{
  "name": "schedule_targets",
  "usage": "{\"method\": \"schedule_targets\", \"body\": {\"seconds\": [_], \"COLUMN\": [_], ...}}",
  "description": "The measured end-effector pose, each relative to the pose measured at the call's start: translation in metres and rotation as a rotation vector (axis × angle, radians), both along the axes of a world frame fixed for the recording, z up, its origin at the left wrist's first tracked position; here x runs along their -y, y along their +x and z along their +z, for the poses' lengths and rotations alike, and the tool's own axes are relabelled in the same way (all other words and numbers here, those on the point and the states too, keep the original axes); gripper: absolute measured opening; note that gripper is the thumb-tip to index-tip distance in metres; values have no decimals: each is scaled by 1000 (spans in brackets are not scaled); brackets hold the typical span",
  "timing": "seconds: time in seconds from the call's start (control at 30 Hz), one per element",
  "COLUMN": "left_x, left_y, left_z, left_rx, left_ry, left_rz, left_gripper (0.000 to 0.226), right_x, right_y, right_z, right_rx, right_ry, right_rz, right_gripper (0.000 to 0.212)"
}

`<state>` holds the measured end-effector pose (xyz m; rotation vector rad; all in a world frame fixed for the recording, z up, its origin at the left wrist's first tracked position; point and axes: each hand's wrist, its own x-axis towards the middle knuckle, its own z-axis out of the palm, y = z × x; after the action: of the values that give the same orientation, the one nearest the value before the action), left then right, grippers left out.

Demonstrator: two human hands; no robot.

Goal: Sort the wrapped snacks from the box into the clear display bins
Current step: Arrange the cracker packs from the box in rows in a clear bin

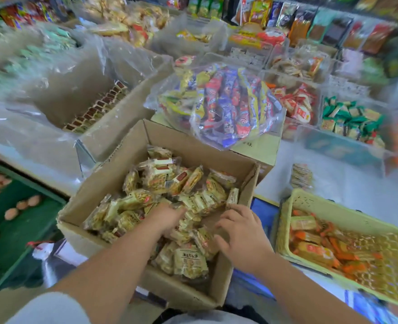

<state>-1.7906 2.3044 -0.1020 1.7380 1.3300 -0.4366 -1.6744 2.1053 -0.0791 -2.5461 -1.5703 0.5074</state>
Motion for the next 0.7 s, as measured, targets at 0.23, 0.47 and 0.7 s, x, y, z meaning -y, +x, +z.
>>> {"method": "schedule_targets", "body": {"seconds": [0.23,0.47,0.7], "left_x": [6,17,13], "left_y": [12,25,28], "left_z": [-35,-51,-51], "left_rx": [58,-29,116], "left_ry": [-40,74,21], "left_rz": [252,238,373], "left_gripper": [85,79,41], "right_x": [-3,-3,-1], "right_y": [-2,-1,-1], "right_z": [0,-1,-2], "right_rx": [23,14,12], "right_ry": [2,13,41], "right_rz": [-33,-51,-56], "right_gripper": [53,49,46]}}
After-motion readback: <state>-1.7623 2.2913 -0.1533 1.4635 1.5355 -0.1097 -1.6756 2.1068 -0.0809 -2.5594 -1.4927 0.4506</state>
